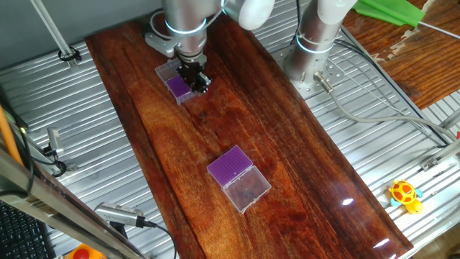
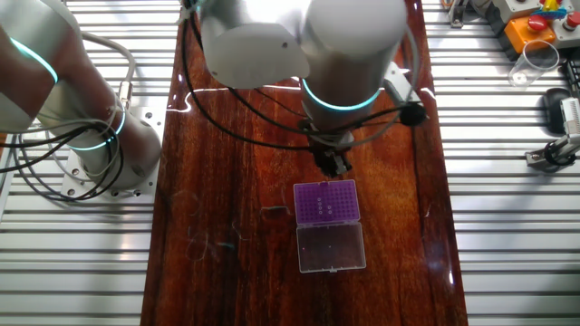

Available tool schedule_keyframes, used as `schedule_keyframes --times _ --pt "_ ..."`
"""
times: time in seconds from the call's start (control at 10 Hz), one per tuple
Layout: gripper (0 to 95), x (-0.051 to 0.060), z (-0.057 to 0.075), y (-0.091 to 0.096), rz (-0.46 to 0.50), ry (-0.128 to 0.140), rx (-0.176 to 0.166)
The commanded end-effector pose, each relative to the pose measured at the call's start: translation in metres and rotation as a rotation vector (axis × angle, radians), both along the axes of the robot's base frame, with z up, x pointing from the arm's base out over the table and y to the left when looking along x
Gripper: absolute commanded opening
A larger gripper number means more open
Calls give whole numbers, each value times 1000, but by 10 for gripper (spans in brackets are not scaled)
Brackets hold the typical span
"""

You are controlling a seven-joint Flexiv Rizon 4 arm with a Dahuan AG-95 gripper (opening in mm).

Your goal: Transfer all small pipette tips from one holder to another

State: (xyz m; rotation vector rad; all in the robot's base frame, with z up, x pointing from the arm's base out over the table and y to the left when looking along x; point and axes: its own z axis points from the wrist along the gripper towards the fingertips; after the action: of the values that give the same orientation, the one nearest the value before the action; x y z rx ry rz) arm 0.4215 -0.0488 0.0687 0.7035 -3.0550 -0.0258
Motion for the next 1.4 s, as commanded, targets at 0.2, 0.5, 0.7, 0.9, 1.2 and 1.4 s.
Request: schedule_keyframes --times 0.2,0.5,0.7,0.9,1.2,1.4 --pt "0 1 0 0 179 50 26" --pt "0 1 0 0 256 56 33" --pt "0 1 0 0 245 56 35" --pt "0 4 0 11 231 47 76" --pt "190 25 0 78 159 49 92" --pt "190 35 3 146 56 58 68"
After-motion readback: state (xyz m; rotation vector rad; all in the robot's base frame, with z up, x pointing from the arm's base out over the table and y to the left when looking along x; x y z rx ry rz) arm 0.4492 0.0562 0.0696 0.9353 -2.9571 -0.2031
